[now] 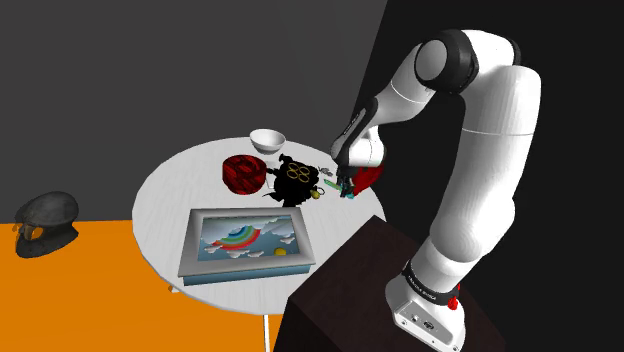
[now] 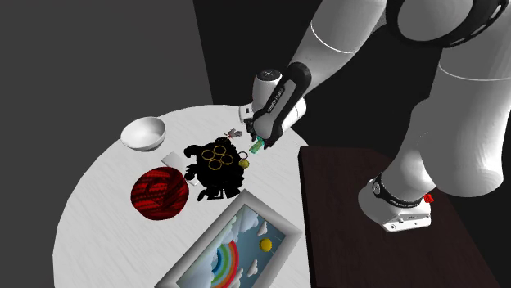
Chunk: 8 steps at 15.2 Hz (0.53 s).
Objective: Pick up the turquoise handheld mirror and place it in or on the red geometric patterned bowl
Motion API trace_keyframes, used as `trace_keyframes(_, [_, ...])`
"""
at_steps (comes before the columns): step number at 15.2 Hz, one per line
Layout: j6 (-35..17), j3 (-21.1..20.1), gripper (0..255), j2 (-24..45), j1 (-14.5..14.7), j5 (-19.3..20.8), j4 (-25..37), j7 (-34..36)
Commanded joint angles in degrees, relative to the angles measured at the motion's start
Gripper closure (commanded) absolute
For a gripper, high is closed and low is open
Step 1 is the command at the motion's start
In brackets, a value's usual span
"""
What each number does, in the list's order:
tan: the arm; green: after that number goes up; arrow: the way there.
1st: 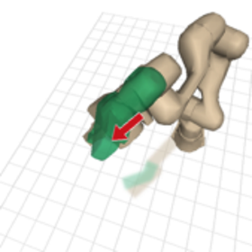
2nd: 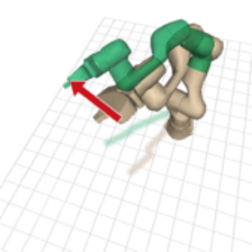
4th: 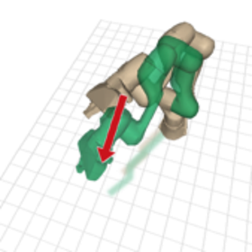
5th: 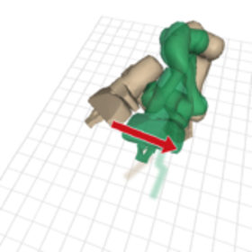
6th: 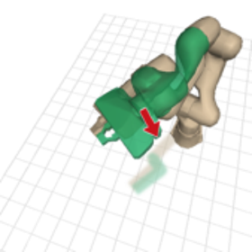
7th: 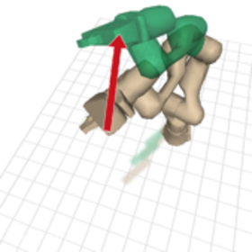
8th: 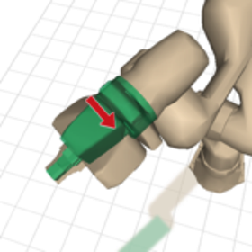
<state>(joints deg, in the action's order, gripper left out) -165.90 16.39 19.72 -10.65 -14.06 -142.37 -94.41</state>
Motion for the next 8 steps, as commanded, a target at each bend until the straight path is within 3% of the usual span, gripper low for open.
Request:
trace_keyframes(1, [1.45,1.47,255,-1.85,1.21,1.38,-0.43,1.06])
trace_keyframes(8, [6.45,5.64,255,-7.91,4.29,6.90,-1.26,5.04])
